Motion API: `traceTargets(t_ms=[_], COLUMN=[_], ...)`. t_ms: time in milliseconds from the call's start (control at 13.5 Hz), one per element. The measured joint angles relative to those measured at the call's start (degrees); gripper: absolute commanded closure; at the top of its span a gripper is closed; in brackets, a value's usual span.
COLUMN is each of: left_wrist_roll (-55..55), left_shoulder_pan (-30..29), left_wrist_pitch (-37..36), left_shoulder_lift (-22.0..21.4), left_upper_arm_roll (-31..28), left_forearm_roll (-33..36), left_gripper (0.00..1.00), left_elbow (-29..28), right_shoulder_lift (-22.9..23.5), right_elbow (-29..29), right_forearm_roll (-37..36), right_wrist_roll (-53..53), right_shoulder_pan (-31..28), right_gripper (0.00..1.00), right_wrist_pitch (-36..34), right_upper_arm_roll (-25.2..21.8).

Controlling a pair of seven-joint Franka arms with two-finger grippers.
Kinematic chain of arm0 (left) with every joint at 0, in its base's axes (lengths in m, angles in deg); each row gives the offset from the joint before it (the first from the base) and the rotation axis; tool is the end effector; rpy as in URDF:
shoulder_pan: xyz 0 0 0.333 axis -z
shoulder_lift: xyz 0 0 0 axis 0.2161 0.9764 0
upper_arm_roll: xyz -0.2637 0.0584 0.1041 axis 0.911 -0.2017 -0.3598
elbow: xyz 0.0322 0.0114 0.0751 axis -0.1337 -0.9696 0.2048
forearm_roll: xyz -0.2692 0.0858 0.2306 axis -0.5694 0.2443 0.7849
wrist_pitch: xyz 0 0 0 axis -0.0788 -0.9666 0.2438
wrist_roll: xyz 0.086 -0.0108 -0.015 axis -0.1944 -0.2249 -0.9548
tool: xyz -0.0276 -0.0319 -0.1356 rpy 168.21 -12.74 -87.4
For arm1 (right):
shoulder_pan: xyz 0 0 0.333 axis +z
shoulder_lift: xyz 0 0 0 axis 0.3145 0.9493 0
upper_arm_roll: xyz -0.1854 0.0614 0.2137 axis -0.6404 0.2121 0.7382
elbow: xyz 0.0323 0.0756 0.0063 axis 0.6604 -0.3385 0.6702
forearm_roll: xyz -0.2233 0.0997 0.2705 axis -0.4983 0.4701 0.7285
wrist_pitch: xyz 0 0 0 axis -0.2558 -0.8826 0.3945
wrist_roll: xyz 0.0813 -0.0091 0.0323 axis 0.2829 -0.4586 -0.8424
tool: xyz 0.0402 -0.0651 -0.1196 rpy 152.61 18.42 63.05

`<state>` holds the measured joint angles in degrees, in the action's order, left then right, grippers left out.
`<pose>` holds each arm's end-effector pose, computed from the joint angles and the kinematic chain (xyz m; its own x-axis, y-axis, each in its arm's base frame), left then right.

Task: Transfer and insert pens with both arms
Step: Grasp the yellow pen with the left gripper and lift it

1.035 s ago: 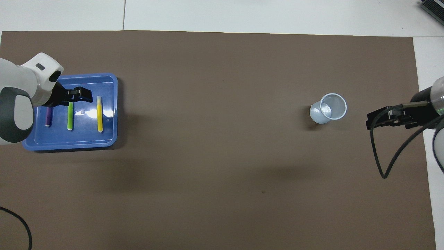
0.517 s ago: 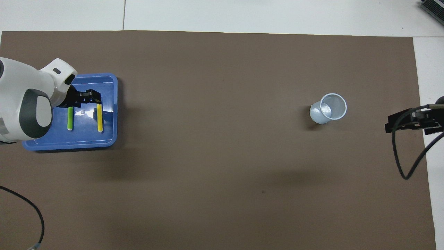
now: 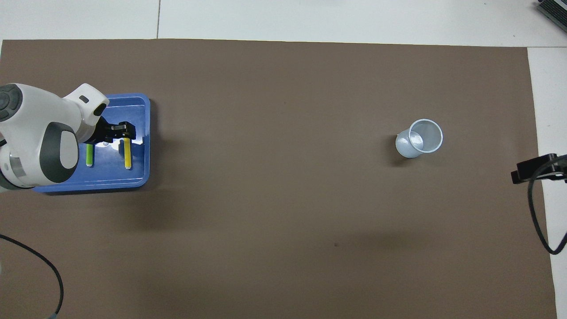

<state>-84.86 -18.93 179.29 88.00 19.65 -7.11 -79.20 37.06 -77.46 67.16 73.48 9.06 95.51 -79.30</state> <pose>0.5935 -0.0060 0.2788 0.9959 0.0743 0.0523 0.0697 -0.9940 0.0848 0.4758 -0.0400 0.5650 0.9914 0.0050 -0.1310 0.0034 -0.9999 -0.0120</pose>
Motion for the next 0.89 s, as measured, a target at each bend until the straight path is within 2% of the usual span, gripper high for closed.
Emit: traceTargets(t_ms=[148, 370, 665, 739, 813, 887], left_wrist_roll=[0.0, 0.0, 0.0, 0.0, 0.0, 0.1], left_shoulder_pan=[0.0, 0.0, 0.0, 0.0, 0.0, 0.0], left_wrist_pitch=[0.3, 0.5, 0.7, 0.8, 0.9, 1.0], left_shoulder_lift=[0.0, 0.0, 0.0, 0.0, 0.0, 0.0], left_upper_arm_roll=[0.0, -0.1, -0.1, -0.1, -0.1, -0.1], left_forearm_roll=[0.0, 0.0, 0.0, 0.0, 0.0, 0.0], left_gripper=[0.43, 0.59, 0.6, 0.67, 0.82, 0.91], left_elbow=[-0.8, -1.3, -1.8, -1.9, -2.0, -2.1], right_shoulder_lift=[-0.6, -0.7, -0.7, -0.7, -0.7, -0.7], right_elbow=[-0.6, -1.1, -1.2, -1.2, -1.2, -1.2], right_forearm_roll=[0.0, 0.0, 0.1, 0.1, 0.2, 0.3], right_wrist_roll=[-0.8, -0.9, -0.9, -0.9, -0.9, -0.9], right_shoulder_pan=[-0.2, -0.2, 0.0, 0.1, 0.3, 0.6], right_gripper=[0.0, 0.0, 0.0, 0.0, 0.0, 0.0], right_wrist_pitch=[-0.3, -0.3, 1.2, 1.8, 2.1, 2.2], right_upper_arm_roll=[0.0, 0.0, 0.2, 0.4, 0.6, 0.7])
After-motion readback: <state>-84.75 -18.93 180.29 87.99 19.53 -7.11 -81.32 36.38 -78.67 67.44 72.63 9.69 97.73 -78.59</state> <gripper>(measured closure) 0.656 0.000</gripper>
